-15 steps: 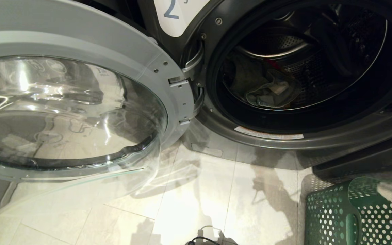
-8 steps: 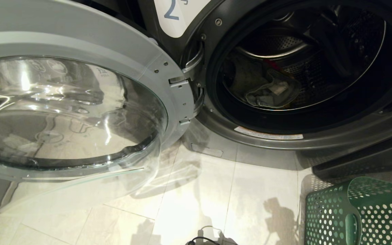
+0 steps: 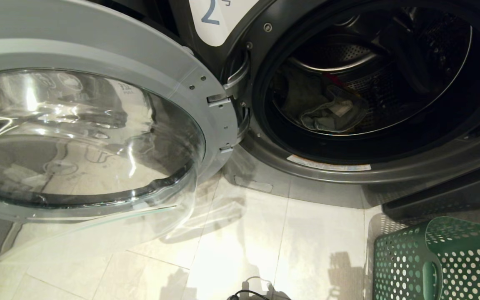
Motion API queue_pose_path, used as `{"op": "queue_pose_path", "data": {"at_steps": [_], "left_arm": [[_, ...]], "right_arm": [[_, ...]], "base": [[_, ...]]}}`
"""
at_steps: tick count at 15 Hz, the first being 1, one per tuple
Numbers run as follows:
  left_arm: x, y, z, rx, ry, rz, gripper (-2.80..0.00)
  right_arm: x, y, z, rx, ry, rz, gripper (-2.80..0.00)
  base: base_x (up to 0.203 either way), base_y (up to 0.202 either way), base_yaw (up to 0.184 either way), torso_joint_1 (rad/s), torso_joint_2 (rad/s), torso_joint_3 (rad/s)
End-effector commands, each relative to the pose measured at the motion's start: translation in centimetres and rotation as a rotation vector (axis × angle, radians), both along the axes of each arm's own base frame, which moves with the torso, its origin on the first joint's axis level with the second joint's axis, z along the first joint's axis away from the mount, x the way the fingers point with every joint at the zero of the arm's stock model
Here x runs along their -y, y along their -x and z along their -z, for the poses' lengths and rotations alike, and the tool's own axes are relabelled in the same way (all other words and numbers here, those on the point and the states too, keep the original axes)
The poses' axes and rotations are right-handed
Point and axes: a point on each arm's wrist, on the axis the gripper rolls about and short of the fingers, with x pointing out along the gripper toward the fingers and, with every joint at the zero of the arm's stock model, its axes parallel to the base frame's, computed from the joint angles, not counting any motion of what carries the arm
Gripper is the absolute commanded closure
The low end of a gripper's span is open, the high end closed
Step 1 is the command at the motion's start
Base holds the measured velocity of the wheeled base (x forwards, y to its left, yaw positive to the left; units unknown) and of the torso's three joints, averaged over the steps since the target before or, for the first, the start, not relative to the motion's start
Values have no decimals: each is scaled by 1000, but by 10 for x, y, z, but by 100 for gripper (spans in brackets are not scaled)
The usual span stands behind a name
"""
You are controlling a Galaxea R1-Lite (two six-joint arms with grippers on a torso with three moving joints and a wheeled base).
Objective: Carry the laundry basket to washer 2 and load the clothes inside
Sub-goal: Close the washing machine door with the left hand
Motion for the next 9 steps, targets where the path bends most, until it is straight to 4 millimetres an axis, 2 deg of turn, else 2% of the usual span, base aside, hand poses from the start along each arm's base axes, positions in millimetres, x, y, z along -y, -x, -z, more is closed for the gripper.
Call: {"op": "queue_pose_path", "data": {"at_steps": [1, 9], "left_arm": [[0, 0, 0, -1, 0, 0, 0], [0, 0, 0, -1, 0, 0, 0]], "right_arm": [[0, 1, 1, 13, -8, 3, 0], [1, 1, 1, 12, -50, 39, 0]], "base": [[0, 0, 0, 0, 0, 0], [0, 0, 0, 0, 0, 0]]}}
